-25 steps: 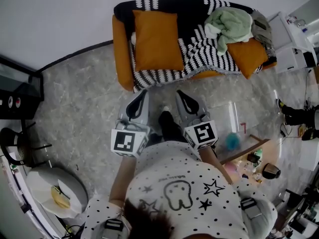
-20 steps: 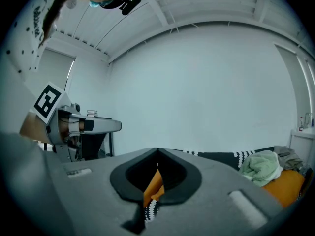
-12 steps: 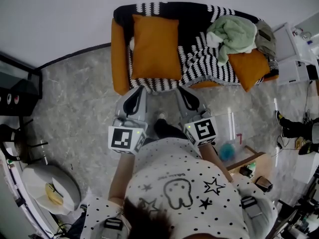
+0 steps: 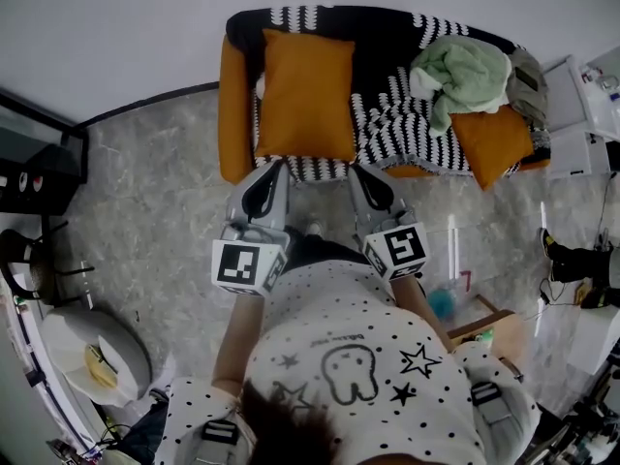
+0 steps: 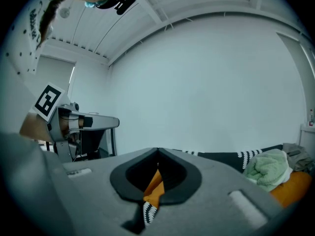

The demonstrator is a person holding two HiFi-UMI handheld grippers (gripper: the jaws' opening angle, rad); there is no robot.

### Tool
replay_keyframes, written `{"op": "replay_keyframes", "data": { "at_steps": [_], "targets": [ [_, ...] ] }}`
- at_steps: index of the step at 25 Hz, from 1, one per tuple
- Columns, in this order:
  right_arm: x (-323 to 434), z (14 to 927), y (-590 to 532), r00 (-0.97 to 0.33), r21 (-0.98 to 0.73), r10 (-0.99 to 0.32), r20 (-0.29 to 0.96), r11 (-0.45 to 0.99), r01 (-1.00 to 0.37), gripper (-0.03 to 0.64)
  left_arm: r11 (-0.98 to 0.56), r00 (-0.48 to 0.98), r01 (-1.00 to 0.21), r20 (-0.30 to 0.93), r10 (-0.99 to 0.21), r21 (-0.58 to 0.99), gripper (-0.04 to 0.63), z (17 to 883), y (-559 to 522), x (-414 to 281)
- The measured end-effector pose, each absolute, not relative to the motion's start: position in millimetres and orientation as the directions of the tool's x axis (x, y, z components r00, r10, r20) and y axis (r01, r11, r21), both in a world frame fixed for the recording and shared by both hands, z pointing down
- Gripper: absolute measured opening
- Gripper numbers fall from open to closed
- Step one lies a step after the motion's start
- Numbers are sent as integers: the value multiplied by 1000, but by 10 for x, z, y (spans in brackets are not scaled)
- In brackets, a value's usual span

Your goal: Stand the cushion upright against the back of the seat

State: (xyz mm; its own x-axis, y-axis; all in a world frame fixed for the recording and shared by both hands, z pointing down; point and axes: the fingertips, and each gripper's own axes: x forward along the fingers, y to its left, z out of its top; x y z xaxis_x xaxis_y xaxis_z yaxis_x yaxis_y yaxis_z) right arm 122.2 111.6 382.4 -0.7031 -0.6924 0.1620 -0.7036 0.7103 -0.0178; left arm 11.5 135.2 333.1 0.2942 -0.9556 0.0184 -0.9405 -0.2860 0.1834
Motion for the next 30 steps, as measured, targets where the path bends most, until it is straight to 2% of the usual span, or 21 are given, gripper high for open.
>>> {"op": "replay_keyframes", "data": {
  "at_steps": [14,30],
  "targets": [
    [1197,3937,696,-674,-48,-712,197,680,-732,-5,-305,315,-931,22,-949,201,-5,3383,826,8],
    [757,3853,-195,-623,-31,-757,197,630,-776,-5,-370,377,-911,4,-926,182,-5,3283,-129,-451]
  ]
}}
